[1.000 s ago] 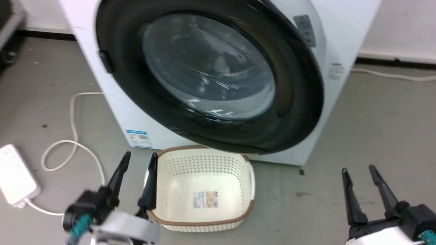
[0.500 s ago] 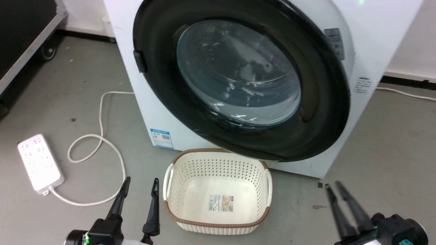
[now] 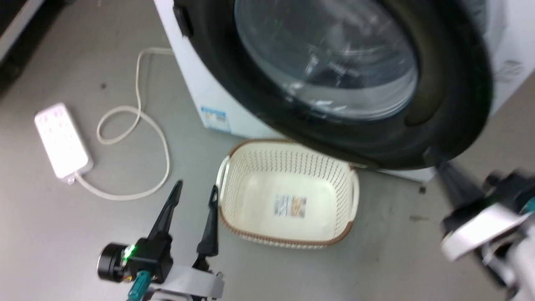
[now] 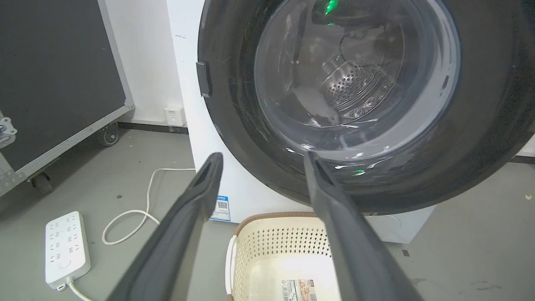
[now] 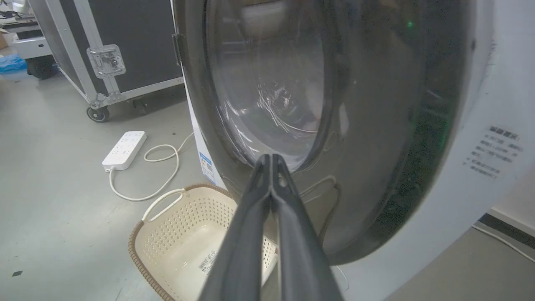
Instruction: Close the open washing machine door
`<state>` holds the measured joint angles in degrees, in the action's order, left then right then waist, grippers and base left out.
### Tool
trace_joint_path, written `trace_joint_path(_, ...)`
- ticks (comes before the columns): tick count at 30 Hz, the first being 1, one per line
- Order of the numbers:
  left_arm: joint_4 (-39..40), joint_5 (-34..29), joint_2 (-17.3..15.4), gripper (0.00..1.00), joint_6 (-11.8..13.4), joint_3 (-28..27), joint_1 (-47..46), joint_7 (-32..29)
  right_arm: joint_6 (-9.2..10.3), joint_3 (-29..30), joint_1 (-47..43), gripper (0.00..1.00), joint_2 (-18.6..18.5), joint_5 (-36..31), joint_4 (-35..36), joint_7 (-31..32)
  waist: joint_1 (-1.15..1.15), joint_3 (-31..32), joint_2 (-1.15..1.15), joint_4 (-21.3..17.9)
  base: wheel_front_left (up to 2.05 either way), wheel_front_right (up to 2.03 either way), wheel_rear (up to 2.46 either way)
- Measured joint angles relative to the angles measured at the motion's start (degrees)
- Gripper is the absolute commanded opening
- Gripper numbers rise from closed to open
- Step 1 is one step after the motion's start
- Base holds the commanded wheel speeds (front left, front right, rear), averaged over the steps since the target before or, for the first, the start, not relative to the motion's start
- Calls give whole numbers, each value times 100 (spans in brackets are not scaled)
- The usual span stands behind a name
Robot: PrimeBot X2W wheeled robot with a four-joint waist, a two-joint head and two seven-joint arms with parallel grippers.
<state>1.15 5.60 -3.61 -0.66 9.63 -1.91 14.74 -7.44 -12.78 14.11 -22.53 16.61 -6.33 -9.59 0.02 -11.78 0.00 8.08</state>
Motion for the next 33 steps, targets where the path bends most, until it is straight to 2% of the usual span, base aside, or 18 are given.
trace_joint_path(7, 70, -37, 59, 100, 67, 187, -383, 0, -25, -55, 1153, 0, -900, 869, -434, 297, 0, -628, 0, 291, 0, 0, 0)
trace_joint_path(11, 94, -20, 64, 100, 132, 275, -475, 1, -16, 24, 1636, 0, -1098, 1222, -853, 352, 0, -864, 0, 463, 0, 0, 0)
trace_joint_path(14, 97, 38, 64, 100, 166, 325, -525, 1, -14, 138, 2003, 0, -1170, 1346, -1196, 399, 0, -977, 0, 545, 0, 0, 0)
trace_joint_path(16, 97, 66, 65, 100, 233, 399, -559, 1, -18, 203, 2479, 0, -1206, 1315, -1670, 401, 0, -1053, 0, 589, 0, 0, 0)
trace_joint_path(24, 36, 87, 68, 100, 277, 413, -628, 1, -63, 222, 2680, 0, -905, 1218, -2254, 234, -1, -861, 0, 489, 0, 0, 0)
trace_joint_path(25, 10, 89, 68, 100, 276, 397, -626, 0, -59, 243, 2661, 22, -858, 1218, -2301, 174, -1, -803, 0, 464, 0, 0, 0)
trace_joint_path(26, -18, 88, 69, 100, 275, 380, -625, 0, -47, 253, 2613, 100, -822, 1193, -2313, 62, -1, -741, 0, 436, 0, 0, 0)
trace_joint_path(30, -200, 37, 73, 100, 189, 318, -558, 0, -9, -8, 2162, 100, -769, 533, -2119, -334, -2, -434, 0, 286, 0, 0, 0)
trace_joint_path(33, -275, 51, 73, 100, 147, 157, -437, 0, -9, 169, 1632, 100, -474, 309, -1886, -448, -2, -178, 0, 128, 0, 0, 0)
